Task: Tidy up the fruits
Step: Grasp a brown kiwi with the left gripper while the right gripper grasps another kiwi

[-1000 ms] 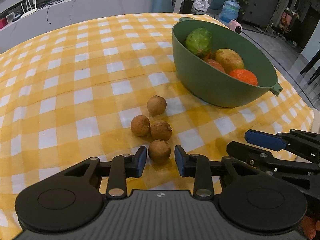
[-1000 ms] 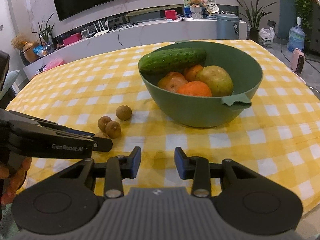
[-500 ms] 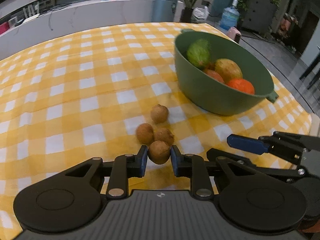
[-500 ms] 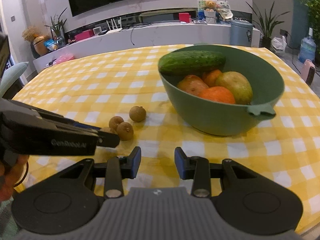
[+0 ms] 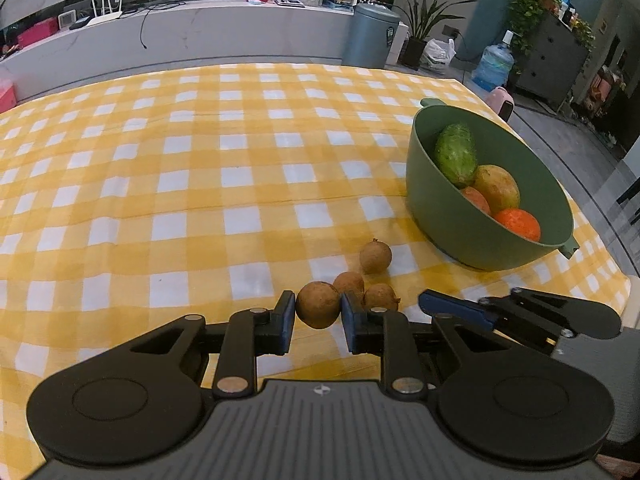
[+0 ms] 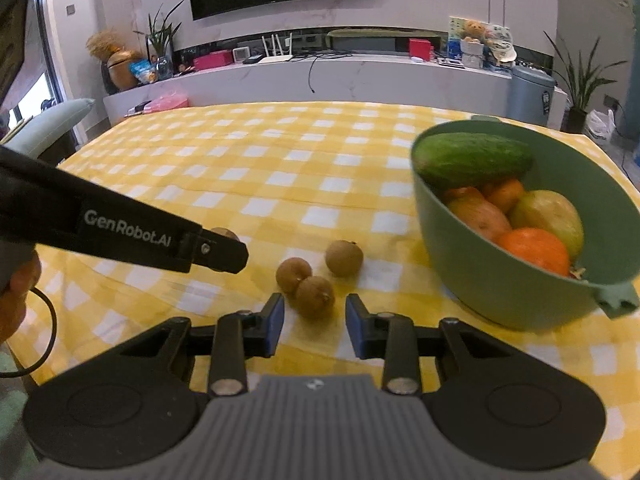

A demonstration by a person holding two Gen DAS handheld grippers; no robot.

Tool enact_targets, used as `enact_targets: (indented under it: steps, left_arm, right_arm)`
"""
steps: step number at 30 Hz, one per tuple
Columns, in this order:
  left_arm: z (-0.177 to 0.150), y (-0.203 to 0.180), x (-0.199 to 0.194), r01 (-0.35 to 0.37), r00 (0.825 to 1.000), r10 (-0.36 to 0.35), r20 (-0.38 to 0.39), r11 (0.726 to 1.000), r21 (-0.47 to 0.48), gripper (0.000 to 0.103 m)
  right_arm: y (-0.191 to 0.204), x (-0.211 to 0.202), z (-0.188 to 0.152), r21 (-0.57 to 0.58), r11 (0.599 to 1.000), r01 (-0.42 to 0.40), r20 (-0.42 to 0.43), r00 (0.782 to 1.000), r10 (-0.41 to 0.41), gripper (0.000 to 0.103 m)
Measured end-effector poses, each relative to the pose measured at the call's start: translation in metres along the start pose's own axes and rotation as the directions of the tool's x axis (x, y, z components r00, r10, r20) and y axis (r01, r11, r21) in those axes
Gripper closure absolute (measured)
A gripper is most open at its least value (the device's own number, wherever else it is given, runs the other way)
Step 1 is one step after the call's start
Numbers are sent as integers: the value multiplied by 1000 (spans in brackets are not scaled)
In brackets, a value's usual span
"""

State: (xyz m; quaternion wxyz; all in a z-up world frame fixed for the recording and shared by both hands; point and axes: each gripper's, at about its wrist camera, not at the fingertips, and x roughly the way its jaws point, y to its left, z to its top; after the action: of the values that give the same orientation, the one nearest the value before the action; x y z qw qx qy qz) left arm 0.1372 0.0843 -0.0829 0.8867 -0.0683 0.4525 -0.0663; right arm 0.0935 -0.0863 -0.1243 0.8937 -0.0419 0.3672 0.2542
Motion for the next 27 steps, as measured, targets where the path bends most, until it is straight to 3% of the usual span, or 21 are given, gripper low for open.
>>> enact_targets:
  steps: [7, 10, 16, 27]
  left_arm:
    - [0, 3, 3, 7, 1000, -7, -5, 1000, -6, 76]
    - [-1, 3, 4, 8, 1000, -8, -11, 1000, -7, 76]
    - [-2, 4, 6, 9, 1000, -10, -20, 1000, -9, 76]
    - [0, -9, -12, 13, 1000, -13, 6, 1000, 24, 76]
  right_arm:
    - [4, 16, 4, -23, 1000, 19, -20, 1000, -19, 73]
    - [5, 20, 1, -23, 1000, 22, -33, 999, -22, 81]
    - [-1, 22, 1, 0, 1000, 26, -36, 999, -26, 83]
    - [-6, -7, 2, 34, 999, 34, 1, 999, -34, 83]
